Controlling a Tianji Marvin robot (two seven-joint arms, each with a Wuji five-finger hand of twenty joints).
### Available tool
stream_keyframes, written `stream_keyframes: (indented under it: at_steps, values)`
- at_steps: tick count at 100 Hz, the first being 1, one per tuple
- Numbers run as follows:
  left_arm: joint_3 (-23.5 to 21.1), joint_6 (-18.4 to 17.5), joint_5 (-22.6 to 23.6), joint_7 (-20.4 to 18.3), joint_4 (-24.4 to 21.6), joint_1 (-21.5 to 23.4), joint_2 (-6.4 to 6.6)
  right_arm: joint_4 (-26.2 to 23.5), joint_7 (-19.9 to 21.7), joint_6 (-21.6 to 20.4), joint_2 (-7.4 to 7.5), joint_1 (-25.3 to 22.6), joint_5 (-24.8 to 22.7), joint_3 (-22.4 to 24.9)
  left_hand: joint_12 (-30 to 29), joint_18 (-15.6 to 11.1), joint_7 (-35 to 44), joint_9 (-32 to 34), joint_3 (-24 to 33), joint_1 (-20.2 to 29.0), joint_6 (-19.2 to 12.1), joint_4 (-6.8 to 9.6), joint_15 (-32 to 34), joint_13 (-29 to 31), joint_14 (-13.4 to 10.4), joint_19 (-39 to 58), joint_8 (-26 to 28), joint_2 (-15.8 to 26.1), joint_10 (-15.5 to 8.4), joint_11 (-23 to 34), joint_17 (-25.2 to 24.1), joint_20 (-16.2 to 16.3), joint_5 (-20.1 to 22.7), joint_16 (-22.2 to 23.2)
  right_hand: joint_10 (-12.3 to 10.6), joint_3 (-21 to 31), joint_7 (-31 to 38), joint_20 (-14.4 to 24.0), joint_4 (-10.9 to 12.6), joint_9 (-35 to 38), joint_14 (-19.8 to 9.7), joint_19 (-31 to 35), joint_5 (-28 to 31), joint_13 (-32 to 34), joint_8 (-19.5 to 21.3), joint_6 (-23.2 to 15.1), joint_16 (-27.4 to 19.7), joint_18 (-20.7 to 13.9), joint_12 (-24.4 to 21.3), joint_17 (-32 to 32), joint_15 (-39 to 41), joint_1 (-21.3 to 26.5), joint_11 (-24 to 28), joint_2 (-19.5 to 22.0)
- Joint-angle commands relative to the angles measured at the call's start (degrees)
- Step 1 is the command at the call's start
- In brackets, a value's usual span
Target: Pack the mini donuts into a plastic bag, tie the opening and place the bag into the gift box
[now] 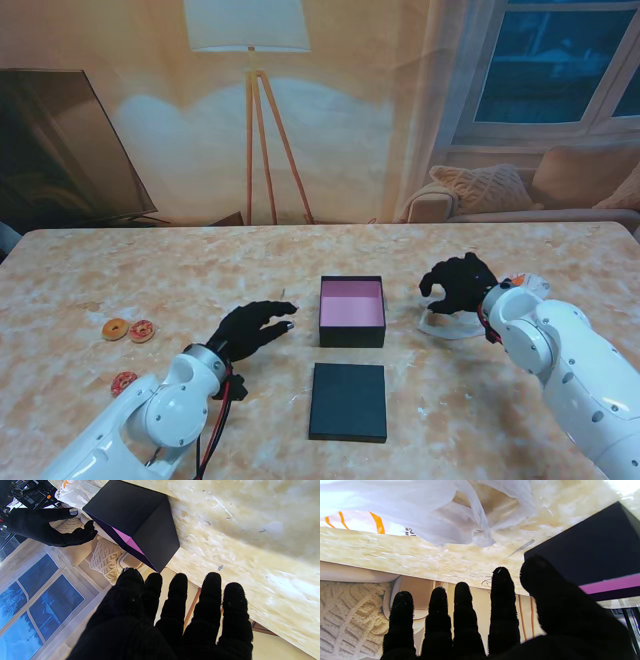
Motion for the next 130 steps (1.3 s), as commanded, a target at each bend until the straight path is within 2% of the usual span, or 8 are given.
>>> stream_keyframes:
  at_steps: [1,8,15,54,57,69,99,130]
  values:
    - [0.1,0.2,-0.1,-0.9,-0.2,0.0,-0.13,0.4,1.3,0.7,0.02,-0.2,-0.3,-0.2,-0.3,-0.1,0.5,-1.4,1.1,-0.5,-0.3,0.35,-0.4,-0.6,-0.3,-0.5,0.2,-1.0,-1.3,-0.4,-0.8,-1.1,0.3,-0.4,1.2,1.4,0.9,-1.6,-0.5,-1.5,0.7,-0.9,0.9,-1.2,1.1,-1.2,-2.1,-0.2,-1.3,-1.2,-2.4,-0.9,-1.2,-1.8]
    - [0.1,0.2,-0.1,-0.9,-0.2,0.0,-0.13,0.7,1.5,1.0,0.17,-0.1,-1.3,-0.4,-0.3,-0.1,0.5,-1.4,1.5,-0.7,-0.2,0.35,-0.5,-0.6,-0.3,-0.6,0.2,-1.1,-1.3,-0.4,-0.9,-1.1,0.3,-0.4,1.5,0.9,2.5,-2.8,-2.6,-1.3,1.1,-1.2,1.8,-0.4,1.5,-1.9,-3.1,-0.2,-2.1,-1.4,-3.8,-0.3,-1.5,-2.7]
    - [0.2,0.3,-0.1,-1.0,-0.2,-0.1,-0.12,0.8,2.1,1.4,0.31,-0.1,-2.0,-0.4,-0.3,-0.1,0.5,-1.5,1.9,-1.0,-0.2,0.32,-0.5,-0.6,-0.2,-0.6,0.2,-1.2,-1.3,-0.4,-0.9,-1.1,0.4,-0.5,2.1,0.8,3.3,-3.7,-3.5,-1.3,1.1,-1.7,2.3,-0.4,0.9,-1.8,-3.9,-0.2,-2.7,-1.6,-5.1,-0.3,-2.1,-3.1]
    - [0.4,0.4,0.0,-1.0,0.0,-0.3,-0.13,0.4,6.8,3.4,0.92,-0.7,-4.9,0.2,-0.3,0.1,0.6,-1.6,4.3,-2.4,-0.5,0.21,-0.9,-1.3,-0.4,-1.0,0.3,-1.6,-1.4,-0.5,-1.2,-1.1,0.2,-0.6,2.9,0.7,1.6,-7.7,-2.5,-1.5,2.8,-4.8,6.0,-1.6,-2.7,-0.7,-9.2,0.9,-7.5,-3.5,-13.7,-2.8,-7.2,-3.5]
    - [0.4,0.4,0.0,-1.0,0.0,-0.3,-0.13,0.3,7.2,3.6,0.95,-0.7,-5.0,0.2,-0.3,0.1,0.6,-1.6,4.4,-2.6,-0.5,0.20,-0.9,-1.3,-0.4,-1.0,0.3,-1.7,-1.3,-0.5,-1.2,-1.1,0.2,-0.6,3.0,1.1,1.4,-8.0,-1.8,-1.5,3.1,-5.0,6.0,-1.6,-2.8,-0.4,-9.4,0.9,-7.8,-3.5,-14.3,-3.3,-7.4,-3.4]
    - [0.4,0.4,0.0,-1.0,0.0,-0.3,-0.13,0.6,8.3,3.9,1.05,-0.3,-4.8,-0.3,-0.4,0.2,0.7,-1.8,5.2,-3.0,-0.5,0.16,-1.1,-1.6,-0.4,-1.0,0.3,-1.9,-1.3,-0.6,-1.3,-1.0,0.2,-0.7,3.2,1.6,-0.8,-8.7,-1.0,-1.9,3.5,-5.5,5.2,-1.6,-3.7,1.4,-9.5,1.1,-8.3,-3.9,-15.0,-4.3,-7.8,-3.7]
    - [0.4,0.4,0.0,-1.1,0.0,-0.2,-0.10,1.8,10.7,4.4,1.25,1.1,-3.6,-2.0,-0.4,0.7,0.7,-1.9,6.9,-4.1,-0.8,0.02,-1.2,-1.7,-0.4,-1.2,0.5,-2.3,-1.3,-0.8,-1.5,-0.5,0.1,-0.7,4.5,3.1,-7.0,-9.5,-1.2,-3.2,4.1,-5.6,1.9,-1.4,-6.1,7.4,-8.8,0.7,-8.6,-3.6,-15.4,-6.3,-8.0,-5.6]
    - [0.3,0.2,0.1,-1.0,0.1,-0.2,-0.09,3.9,10.5,5.8,1.39,3.6,-4.7,-5.6,-0.3,0.9,0.9,-1.9,8.4,-4.9,-0.9,-0.06,-1.1,-1.5,-0.4,-1.3,0.6,-2.6,-1.3,-0.8,-1.5,-0.1,0.1,-0.5,4.9,5.4,-7.7,-9.1,-1.5,-2.8,3.9,-4.3,0.7,0.6,-5.7,7.5,-7.6,-1.4,-7.9,-0.7,-13.0,-6.3,-6.5,-6.8]
